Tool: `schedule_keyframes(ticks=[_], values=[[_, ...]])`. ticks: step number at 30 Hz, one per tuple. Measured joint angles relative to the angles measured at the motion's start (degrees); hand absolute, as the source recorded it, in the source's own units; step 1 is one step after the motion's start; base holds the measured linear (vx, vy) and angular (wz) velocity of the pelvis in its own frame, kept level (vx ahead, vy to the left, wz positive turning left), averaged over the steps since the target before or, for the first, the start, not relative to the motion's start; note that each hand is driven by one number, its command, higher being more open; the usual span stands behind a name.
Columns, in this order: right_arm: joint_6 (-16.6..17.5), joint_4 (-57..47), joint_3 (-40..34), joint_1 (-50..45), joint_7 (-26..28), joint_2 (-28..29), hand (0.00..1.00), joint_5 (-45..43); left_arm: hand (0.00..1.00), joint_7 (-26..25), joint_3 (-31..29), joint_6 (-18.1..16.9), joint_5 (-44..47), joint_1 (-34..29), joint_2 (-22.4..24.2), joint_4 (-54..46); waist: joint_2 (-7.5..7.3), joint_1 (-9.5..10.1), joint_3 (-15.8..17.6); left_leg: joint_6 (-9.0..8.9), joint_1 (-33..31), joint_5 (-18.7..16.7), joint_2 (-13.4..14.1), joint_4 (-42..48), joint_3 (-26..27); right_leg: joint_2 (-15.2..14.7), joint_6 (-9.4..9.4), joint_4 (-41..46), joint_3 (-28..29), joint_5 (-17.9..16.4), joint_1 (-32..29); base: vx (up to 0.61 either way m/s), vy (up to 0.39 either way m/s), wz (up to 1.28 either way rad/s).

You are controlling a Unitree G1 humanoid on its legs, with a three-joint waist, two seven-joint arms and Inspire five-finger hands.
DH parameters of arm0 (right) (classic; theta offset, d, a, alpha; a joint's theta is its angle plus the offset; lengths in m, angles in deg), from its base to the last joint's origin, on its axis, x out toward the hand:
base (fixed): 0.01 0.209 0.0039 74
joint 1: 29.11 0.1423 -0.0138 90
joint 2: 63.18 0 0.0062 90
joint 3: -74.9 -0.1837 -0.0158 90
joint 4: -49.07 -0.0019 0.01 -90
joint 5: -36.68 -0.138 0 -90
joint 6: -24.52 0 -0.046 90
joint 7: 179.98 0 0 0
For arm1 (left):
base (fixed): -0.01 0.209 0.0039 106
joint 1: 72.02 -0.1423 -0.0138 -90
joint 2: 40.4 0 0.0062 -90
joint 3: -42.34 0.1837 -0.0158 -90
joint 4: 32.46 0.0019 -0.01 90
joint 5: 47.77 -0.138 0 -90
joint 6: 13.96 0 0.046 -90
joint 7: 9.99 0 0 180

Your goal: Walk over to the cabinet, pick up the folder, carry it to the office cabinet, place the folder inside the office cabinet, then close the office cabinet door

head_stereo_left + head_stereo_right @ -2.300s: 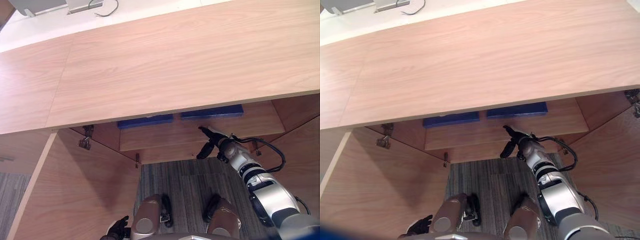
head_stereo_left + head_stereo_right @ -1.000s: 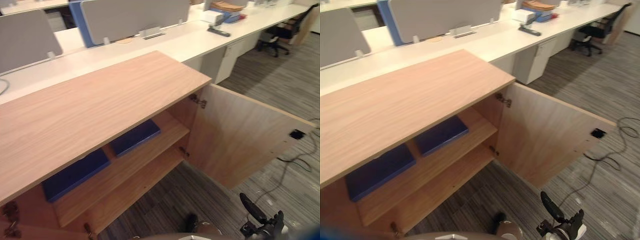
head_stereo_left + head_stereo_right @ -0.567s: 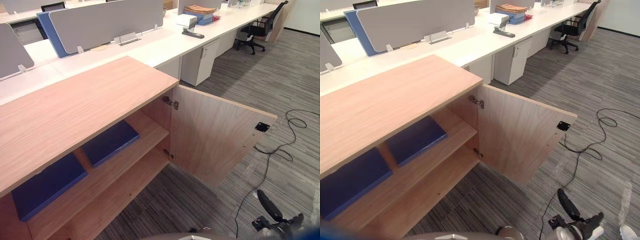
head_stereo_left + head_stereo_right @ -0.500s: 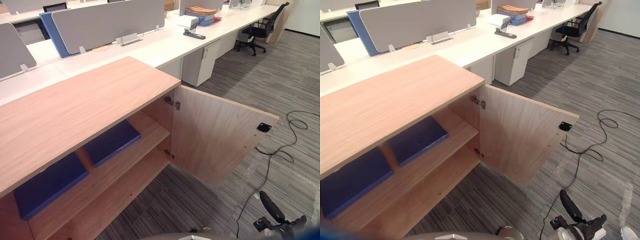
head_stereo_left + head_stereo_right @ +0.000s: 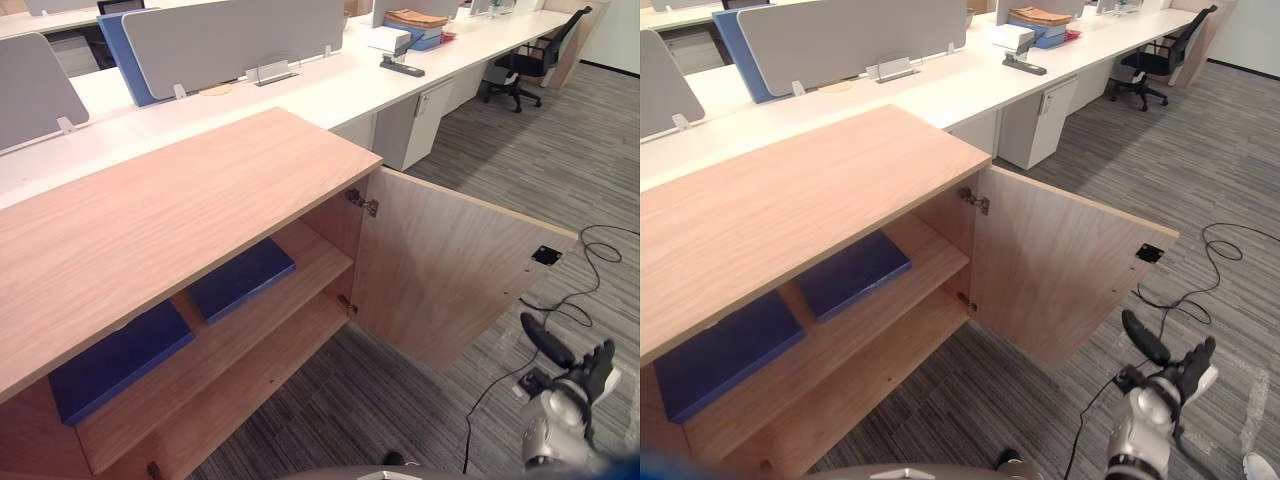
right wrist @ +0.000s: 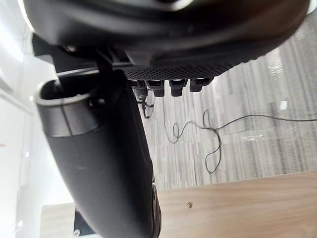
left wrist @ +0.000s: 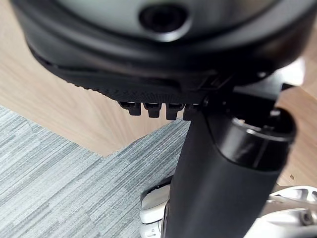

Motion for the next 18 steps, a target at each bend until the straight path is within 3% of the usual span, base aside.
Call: schedule_keyframes(ticks=[5,10,13,18], values=[[0.2,10.6,2.9,11.1,1.3,-7.0,1.0,-1.9,1.0,0.5,0.0,-0.4,0.4,0.3,0.0,-0.4,0.51,0.56,1.0,0.35,-1.0,0.2,-0.4,0.2,-1.7,0.6,-0.2,-3.9,-0.6,2.3,1.2,-0.02,-0.026,0.07],[0.2,17.9,5.3,17.7,2.1,-9.6,1.0,-5.4,1.0,0.5,-0.6,-0.9,2.3,0.2,0.6,-2.0,1.46,1.9,2.5,0.45,-1.6,0.3,-0.4,0.3,-3.5,0.6,-0.45,-4.7,-1.7,2.7,1.8,-0.01,-0.03,0.14],[0.3,21.9,6.0,21.9,1.1,-12.8,1.0,-7.5,1.0,0.6,-1.4,-2.0,3.0,0.6,1.4,-2.6,2.41,2.0,4.5,0.81,-2.9,0.2,-0.7,1.1,-4.9,0.0,-0.5,-4.7,-2.7,3.0,1.6,-0.03,-0.017,0.19],[0.2,32.8,8.5,31.4,3.9,-21.0,1.0,-11.9,1.0,0.6,-1.7,-2.9,4.2,2.6,2.5,-3.6,4.96,1.1,8.7,1.37,-7.1,0.2,-1.1,3.6,-6.0,-0.8,-0.98,-4.8,-2.9,4.0,-0.9,-0.07,-0.01,0.08]])
